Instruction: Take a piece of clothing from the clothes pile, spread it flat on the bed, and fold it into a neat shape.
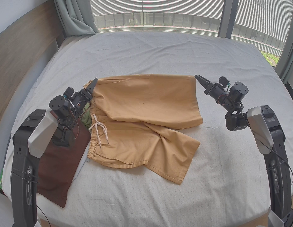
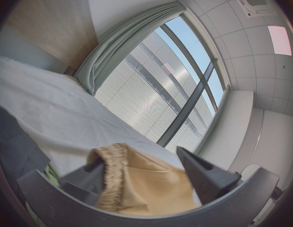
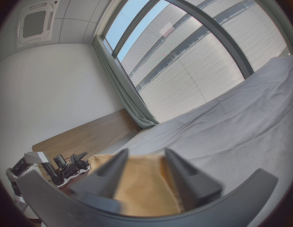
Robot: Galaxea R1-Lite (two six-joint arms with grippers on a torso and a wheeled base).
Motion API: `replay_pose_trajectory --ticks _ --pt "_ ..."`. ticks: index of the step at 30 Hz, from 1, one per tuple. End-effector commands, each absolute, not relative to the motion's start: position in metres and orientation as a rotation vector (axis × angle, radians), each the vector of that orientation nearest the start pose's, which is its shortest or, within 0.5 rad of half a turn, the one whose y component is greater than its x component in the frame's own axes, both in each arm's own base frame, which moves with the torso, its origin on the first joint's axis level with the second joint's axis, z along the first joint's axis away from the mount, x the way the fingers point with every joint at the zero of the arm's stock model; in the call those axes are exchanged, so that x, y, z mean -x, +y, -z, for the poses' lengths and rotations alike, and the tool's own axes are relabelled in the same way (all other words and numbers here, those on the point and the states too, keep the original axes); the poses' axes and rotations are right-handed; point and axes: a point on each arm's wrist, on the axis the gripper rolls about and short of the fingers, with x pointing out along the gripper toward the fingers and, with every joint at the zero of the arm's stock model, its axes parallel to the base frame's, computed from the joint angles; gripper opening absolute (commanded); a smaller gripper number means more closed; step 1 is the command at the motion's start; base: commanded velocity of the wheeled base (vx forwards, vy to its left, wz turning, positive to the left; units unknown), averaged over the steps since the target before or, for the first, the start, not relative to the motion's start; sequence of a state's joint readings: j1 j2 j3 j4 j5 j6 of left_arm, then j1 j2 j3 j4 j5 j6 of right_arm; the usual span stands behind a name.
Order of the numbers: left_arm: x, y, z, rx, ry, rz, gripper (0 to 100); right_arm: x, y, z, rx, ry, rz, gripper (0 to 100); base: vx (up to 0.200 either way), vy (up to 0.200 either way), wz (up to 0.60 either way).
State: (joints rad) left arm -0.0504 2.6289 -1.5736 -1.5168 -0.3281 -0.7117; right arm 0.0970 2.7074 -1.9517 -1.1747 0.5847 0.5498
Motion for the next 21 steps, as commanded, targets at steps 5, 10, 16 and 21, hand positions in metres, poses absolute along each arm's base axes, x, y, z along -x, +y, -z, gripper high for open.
replay_pose_trajectory --ticks 5,10,16,21 --pt "-0.497 -0.045 -0.077 0.695 -0.245 0.537 100 -0.534 0.068 -0.097 -0.426 -0.200 -0.756 100 0.000 0.000 0.00" --pt "-0.485 -0.044 -0.081 0.700 -0.207 0.530 100 -0.520 0.072 -0.101 -0.410 -0.164 -0.755 100 0.000 0.000 0.00" --pt "-0.466 -0.038 -0.085 0.703 -0.163 0.509 100 -0.489 0.083 -0.109 -0.416 -0.133 -0.776 100 0.000 0.000 0.00" --pt "-0.442 -0.030 -0.093 0.692 -0.123 0.521 100 -0.448 0.084 -0.123 -0.423 -0.085 -0.782 100 0.000 0.000 0.00"
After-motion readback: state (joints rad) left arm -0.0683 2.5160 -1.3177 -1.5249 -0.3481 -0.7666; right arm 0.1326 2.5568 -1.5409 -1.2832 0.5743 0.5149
